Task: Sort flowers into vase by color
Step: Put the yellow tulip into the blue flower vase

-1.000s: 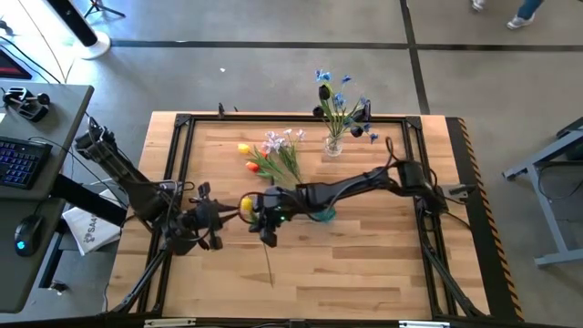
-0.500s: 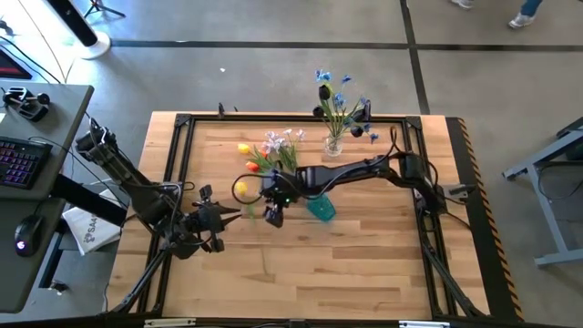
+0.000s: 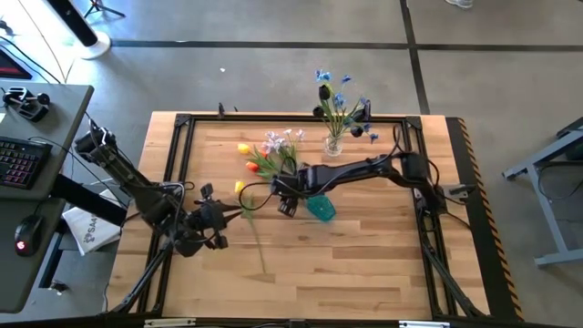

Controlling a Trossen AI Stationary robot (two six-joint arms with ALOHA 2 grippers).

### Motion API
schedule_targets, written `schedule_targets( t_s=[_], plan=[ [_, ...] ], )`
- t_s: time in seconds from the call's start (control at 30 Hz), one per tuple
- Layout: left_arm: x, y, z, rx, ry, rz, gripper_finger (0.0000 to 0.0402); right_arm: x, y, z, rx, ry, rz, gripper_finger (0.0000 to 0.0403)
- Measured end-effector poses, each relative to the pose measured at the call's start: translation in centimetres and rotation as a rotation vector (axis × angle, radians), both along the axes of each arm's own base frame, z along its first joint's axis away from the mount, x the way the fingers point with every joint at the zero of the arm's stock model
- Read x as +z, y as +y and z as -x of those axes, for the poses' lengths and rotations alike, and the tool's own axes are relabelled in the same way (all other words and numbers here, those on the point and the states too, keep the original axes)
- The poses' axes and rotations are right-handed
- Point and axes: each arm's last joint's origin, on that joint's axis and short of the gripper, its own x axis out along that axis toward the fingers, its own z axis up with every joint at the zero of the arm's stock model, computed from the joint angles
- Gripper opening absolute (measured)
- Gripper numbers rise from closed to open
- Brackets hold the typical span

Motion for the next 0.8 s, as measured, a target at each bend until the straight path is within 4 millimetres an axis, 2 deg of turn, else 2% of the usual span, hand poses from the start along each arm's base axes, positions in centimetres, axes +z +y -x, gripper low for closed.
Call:
schedule_targets(
  t_s=[0.3,0.5,0.63,0.8],
  plan=[
    [0.0,0.7,-0.5,0.034,0.005,-0.006,0.0044,-0.7,-2.1,-0.2,-0.038,0.008,0.014,0.0179],
    [0.0,0.7,-0.5,0.037,0.005,-0.006,0.0044,-0.7,-2.2,-0.1,0.072,0.038,-0.009,0.0151],
    [0.0,0.7,-0.5,0.037,0.006,-0.006,0.0044,-0.3,-3.2,0.1,0.106,0.045,-0.112,0.0161],
    [-0.4,0.6,-0.7,0.037,0.021,-0.019,0.0044,0.5,-5.2,0.8,0.070,0.107,-0.192,0.0229]
  ],
)
